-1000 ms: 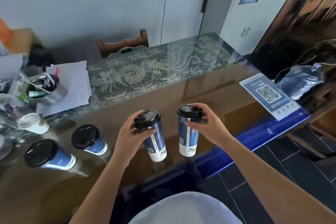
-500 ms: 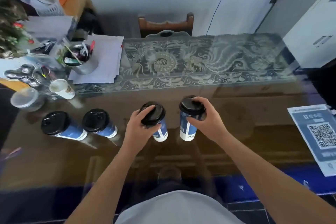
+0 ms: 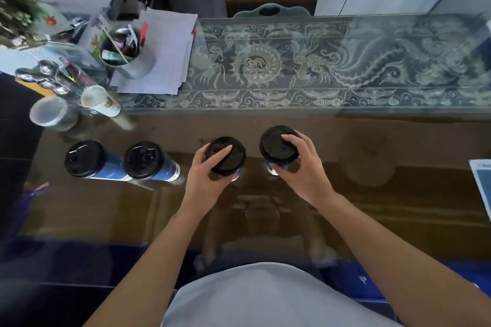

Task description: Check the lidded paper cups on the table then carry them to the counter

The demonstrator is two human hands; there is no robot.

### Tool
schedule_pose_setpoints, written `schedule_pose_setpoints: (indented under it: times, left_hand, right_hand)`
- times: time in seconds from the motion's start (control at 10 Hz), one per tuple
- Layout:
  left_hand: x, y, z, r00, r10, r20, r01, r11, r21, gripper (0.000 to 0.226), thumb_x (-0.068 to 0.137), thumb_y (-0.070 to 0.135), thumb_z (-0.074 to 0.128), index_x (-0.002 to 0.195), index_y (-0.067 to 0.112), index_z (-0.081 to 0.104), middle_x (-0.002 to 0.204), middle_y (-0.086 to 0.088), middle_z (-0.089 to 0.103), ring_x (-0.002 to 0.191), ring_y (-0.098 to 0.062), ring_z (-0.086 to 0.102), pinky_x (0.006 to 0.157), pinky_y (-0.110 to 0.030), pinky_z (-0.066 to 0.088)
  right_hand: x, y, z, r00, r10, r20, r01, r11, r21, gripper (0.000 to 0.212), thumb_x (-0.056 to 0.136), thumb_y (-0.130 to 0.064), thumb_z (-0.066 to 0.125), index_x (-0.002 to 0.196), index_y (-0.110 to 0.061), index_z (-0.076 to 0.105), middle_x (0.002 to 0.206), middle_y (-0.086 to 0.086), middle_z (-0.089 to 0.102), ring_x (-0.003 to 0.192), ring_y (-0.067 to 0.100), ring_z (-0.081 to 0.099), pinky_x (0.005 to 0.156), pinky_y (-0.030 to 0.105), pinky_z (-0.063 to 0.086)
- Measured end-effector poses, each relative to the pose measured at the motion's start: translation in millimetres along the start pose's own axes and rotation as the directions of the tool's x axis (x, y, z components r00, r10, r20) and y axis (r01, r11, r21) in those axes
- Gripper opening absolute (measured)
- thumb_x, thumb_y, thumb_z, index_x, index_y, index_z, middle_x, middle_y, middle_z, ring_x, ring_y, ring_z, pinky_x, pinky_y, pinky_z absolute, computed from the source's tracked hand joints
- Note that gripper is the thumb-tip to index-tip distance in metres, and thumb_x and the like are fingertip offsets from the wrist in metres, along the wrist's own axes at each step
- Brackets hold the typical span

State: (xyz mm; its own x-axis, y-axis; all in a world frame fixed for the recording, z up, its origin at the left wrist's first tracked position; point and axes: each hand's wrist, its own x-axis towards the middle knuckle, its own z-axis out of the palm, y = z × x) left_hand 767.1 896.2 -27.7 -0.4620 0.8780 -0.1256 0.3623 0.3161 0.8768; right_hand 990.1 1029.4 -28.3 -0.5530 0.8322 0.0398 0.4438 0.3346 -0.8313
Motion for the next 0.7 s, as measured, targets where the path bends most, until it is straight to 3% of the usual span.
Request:
schedule_pose_setpoints:
  times: [0.2, 0.4, 0.5, 0.7]
  left_hand:
    - [1, -9, -1, 0.999, 0.024, -0.027, -0.024, 1.0, -0.013, 0.074, 0.082, 0.012, 0.087, 0.132, 0.06, 0.061, 0.154, 0.006, 0.041, 0.146, -0.021, 0.044, 0.118, -0.049, 0.043]
    - [-14, -7, 3, 0.987, 0.115, -0.109, -0.096, 0.982, 0.164, 0.065, 0.083, 0.012, 0.086, 0.139, 0.034, 0.062, 0.155, -0.012, 0.039, 0.138, -0.008, 0.038, 0.12, -0.027, 0.036]
    - [-20, -5, 6, 0.986, 0.126, -0.108, -0.101, 0.971, 0.217, 0.064, 0.085, 0.016, 0.085, 0.143, 0.029, 0.062, 0.152, -0.013, 0.04, 0.139, -0.021, 0.043, 0.116, -0.023, 0.035]
    - [-18, 5, 7, 0.991, 0.112, -0.076, -0.095, 0.975, 0.199, 0.064, 0.088, 0.011, 0.082, 0.145, 0.029, 0.06, 0.156, -0.013, 0.036, 0.143, -0.027, 0.041, 0.116, -0.027, 0.034]
  right_hand:
    - [-8, 6, 5, 0.999, 0.034, -0.002, -0.034, 0.999, -0.026, 0.071, 0.083, -0.019, 0.086, 0.142, -0.023, 0.047, 0.153, 0.004, 0.038, 0.142, 0.021, 0.042, 0.115, 0.034, 0.044]
    - [-23, 8, 10, 0.999, 0.04, -0.015, -0.041, 0.997, -0.073, 0.072, 0.082, -0.018, 0.086, 0.141, -0.025, 0.045, 0.15, 0.005, 0.041, 0.134, 0.02, 0.048, 0.112, 0.022, 0.041]
    - [-28, 3, 12, 0.997, 0.08, -0.013, -0.081, 0.992, -0.095, 0.069, 0.083, -0.016, 0.086, 0.141, -0.02, 0.049, 0.149, 0.006, 0.041, 0.131, 0.019, 0.048, 0.106, 0.003, 0.033]
    - [-29, -9, 7, 0.997, 0.077, 0.007, -0.076, 0.989, -0.124, 0.069, 0.086, -0.021, 0.083, 0.143, -0.022, 0.045, 0.158, 0.004, 0.033, 0.141, 0.025, 0.043, 0.112, 0.028, 0.042]
